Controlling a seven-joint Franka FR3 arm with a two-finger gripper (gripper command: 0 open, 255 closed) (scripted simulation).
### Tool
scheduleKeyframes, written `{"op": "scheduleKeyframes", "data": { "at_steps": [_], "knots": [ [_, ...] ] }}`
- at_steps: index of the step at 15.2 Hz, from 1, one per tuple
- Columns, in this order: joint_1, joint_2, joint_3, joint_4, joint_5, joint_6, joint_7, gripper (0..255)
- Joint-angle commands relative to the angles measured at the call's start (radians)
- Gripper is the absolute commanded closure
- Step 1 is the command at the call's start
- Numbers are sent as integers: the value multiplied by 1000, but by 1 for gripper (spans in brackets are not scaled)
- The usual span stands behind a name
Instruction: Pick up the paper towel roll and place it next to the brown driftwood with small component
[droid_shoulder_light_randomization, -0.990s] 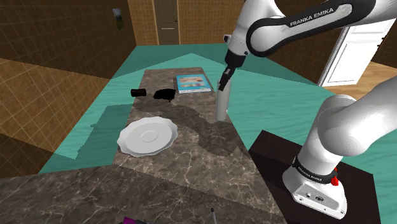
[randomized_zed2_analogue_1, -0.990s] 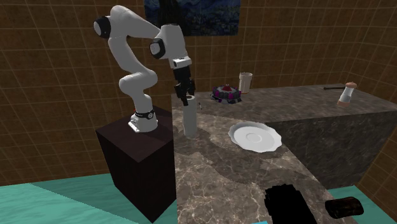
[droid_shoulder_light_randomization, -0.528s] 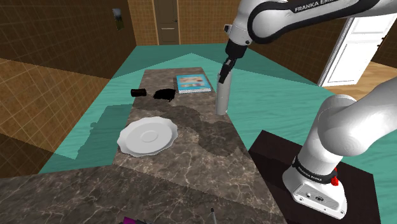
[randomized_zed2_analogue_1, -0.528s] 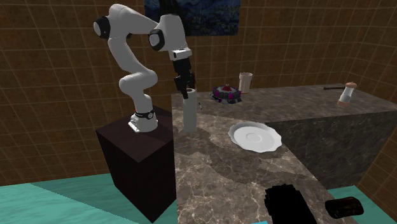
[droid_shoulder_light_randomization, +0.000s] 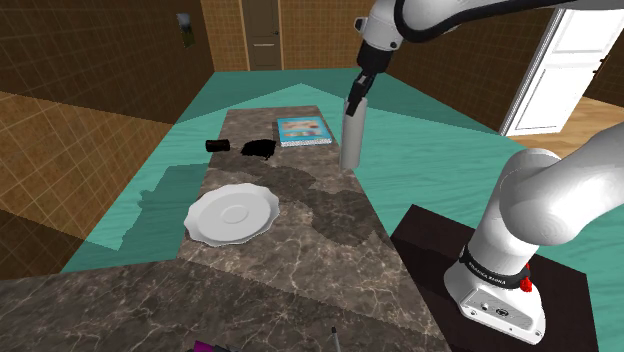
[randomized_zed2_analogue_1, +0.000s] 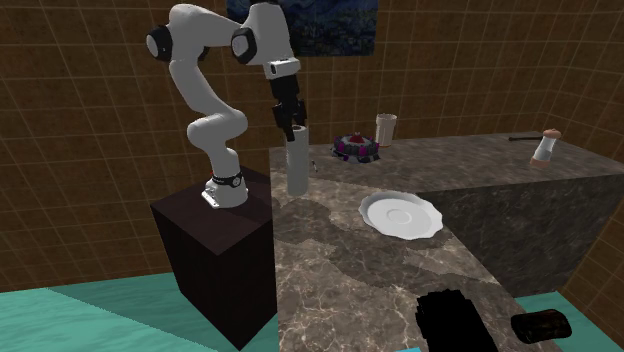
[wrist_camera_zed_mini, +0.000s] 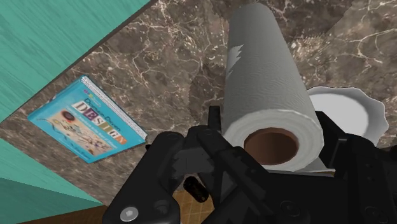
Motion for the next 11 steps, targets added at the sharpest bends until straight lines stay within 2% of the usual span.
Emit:
{"op": "scheduleKeyframes", "data": {
  "at_steps": [1,11],
  "knots": [
    [1,4,2,31,2,-27,0,255],
    [5,20,7,177,9,-157,-5,255]
  ]
}}
